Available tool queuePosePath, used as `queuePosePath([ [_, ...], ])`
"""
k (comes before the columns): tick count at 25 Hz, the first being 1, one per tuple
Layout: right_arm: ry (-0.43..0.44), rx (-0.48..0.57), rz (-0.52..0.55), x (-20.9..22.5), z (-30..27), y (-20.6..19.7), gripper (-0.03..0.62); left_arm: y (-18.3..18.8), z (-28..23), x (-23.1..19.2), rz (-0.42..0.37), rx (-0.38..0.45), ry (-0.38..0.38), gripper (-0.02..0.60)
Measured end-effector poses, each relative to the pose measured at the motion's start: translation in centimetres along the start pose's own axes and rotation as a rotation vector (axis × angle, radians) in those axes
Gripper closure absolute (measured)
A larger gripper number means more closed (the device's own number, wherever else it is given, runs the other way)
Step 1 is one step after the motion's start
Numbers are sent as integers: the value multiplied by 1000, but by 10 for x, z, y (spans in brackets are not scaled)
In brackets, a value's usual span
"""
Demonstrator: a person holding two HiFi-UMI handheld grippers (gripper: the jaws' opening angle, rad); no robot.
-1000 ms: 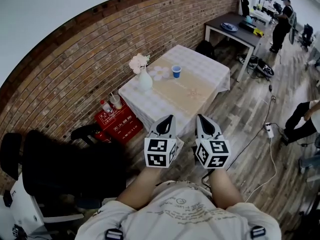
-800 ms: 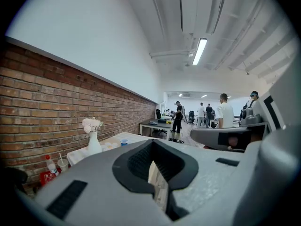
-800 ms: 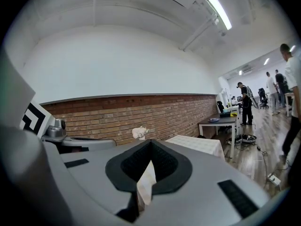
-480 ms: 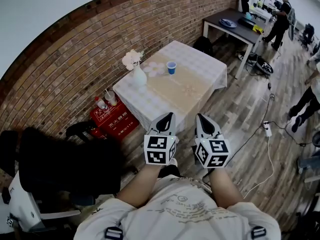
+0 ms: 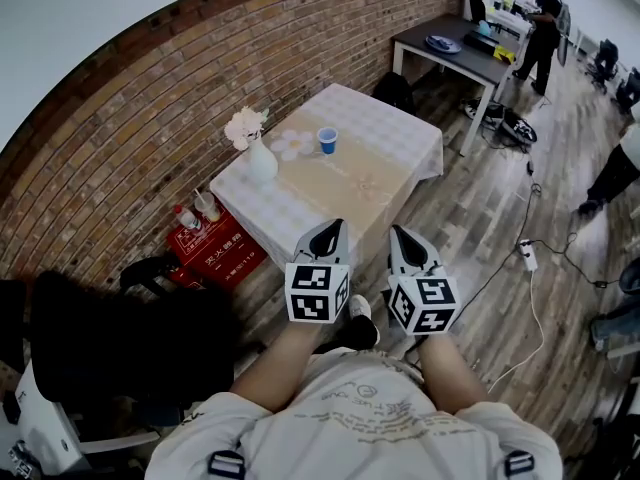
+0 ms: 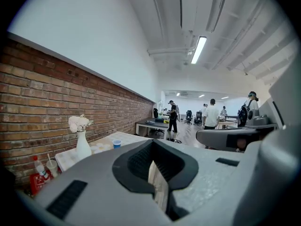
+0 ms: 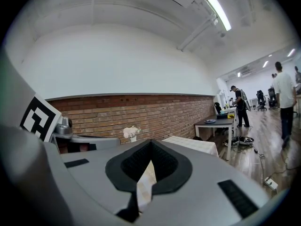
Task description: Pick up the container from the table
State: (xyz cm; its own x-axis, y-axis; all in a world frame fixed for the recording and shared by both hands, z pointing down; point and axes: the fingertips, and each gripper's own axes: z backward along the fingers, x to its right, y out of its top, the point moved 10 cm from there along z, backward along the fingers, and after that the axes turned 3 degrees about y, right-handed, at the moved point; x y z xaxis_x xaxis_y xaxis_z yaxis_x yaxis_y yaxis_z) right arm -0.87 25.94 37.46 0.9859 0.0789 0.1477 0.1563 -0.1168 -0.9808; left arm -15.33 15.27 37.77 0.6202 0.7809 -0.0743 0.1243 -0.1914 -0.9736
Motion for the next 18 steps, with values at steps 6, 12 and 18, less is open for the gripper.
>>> queuePosePath([
  [6, -2, -8, 1, 22, -22, -1, 592, 0, -32, -1, 6, -7, -7, 578],
  [12, -9, -21, -9, 49, -49, 0, 592, 0, -72, -6, 24, -28, -10, 578],
  [18, -11, -26, -19, 76, -84, 5, 592, 8, -113, -14, 24, -40, -13, 578],
])
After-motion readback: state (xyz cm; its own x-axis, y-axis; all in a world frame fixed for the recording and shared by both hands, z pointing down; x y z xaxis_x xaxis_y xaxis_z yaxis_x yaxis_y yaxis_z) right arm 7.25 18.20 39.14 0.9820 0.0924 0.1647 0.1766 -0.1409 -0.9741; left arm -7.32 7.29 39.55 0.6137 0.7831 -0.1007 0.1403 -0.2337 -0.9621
